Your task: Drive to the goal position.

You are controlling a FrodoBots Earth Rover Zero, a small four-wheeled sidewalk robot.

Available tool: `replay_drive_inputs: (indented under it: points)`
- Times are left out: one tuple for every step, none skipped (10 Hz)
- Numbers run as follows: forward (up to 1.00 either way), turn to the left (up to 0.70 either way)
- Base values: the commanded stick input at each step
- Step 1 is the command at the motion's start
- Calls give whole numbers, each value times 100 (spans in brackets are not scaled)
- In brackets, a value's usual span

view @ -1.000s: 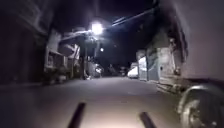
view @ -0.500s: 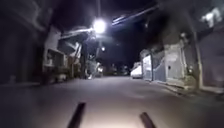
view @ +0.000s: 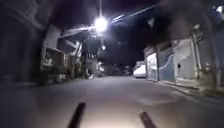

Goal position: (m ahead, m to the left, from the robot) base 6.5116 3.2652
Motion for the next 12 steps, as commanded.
replay_drive_inputs:
  points:
    - [100, -29]
    - [100, 2]
    - [100, 2]
    - [100, 2]
    - [100, 2]
    - [100, 2]
    - [100, 2]
    - [100, -38]
    - [100, -38]
    - [100, -29]
    - [100, 2]
    - [100, 2]
